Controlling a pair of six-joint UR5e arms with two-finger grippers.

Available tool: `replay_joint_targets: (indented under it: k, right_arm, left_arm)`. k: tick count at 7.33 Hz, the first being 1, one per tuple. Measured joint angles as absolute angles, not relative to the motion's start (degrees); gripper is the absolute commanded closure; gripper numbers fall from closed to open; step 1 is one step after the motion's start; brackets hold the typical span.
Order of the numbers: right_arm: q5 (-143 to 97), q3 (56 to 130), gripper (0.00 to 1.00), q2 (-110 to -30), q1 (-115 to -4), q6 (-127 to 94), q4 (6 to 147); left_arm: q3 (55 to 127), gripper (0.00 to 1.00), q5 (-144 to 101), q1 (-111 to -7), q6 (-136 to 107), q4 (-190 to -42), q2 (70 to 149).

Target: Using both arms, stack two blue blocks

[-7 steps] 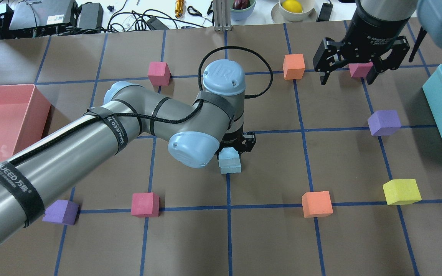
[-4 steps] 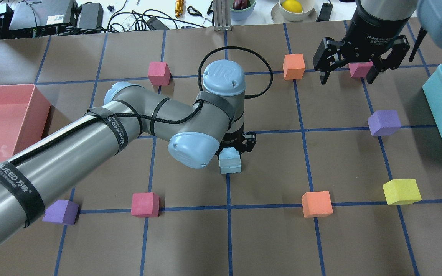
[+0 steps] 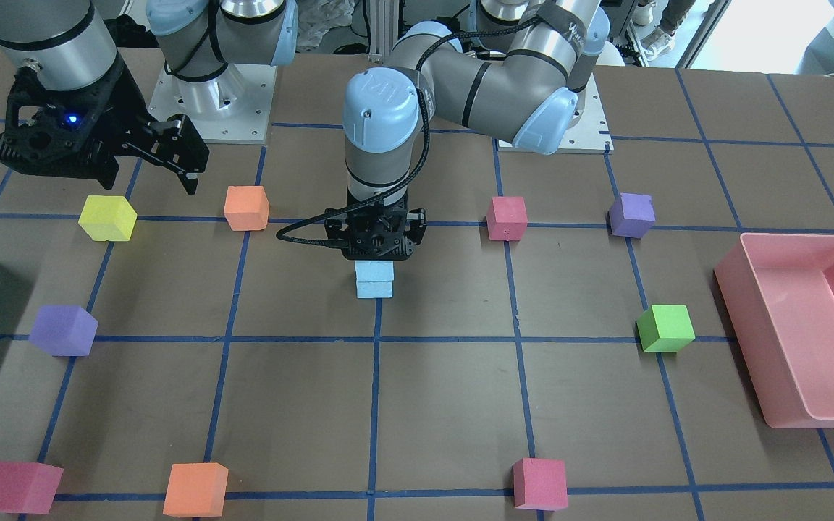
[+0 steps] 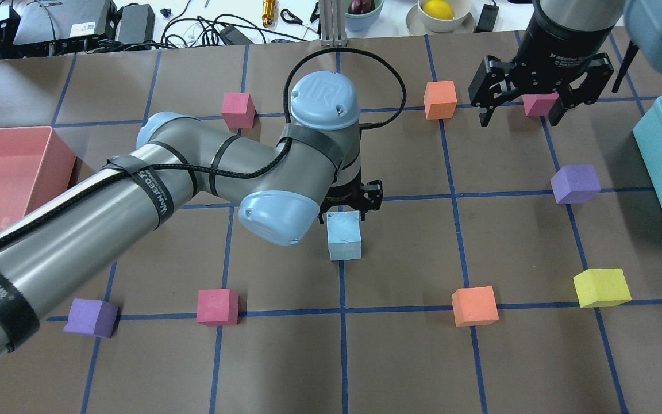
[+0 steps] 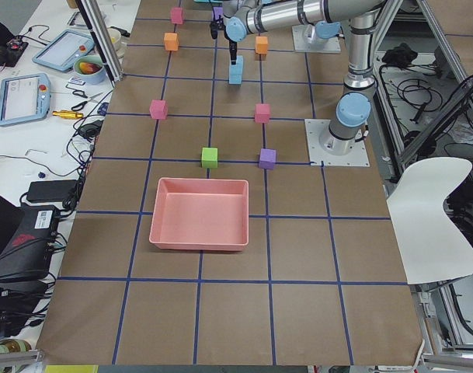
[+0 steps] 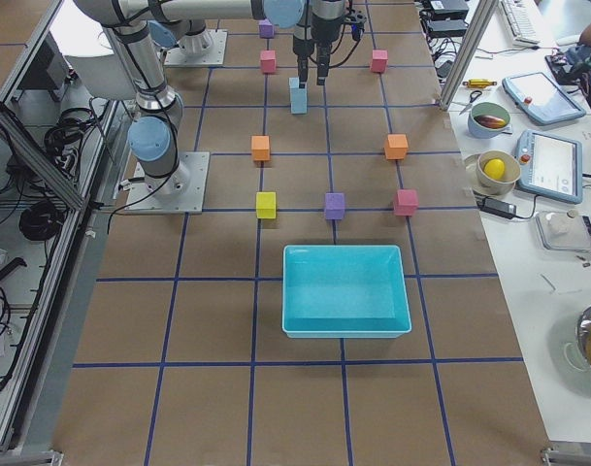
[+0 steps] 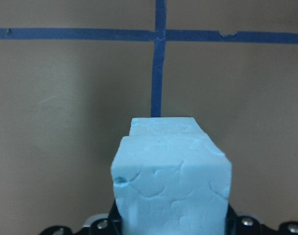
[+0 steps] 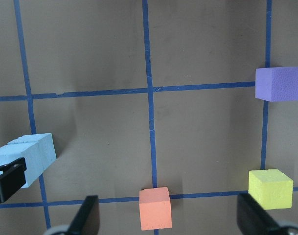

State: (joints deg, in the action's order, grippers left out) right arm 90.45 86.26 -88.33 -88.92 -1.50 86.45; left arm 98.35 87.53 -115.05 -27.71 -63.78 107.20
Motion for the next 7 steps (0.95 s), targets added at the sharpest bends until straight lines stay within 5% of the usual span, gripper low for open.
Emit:
replay_joint_targets:
  k: [7]
  right_arm:
    - [89.37, 86.15, 0.00, -88.80, -89.01, -1.47, 86.43]
  left_arm:
    - [90.45, 0.00, 88.16, -90.53, -2.40, -80.42, 92.78]
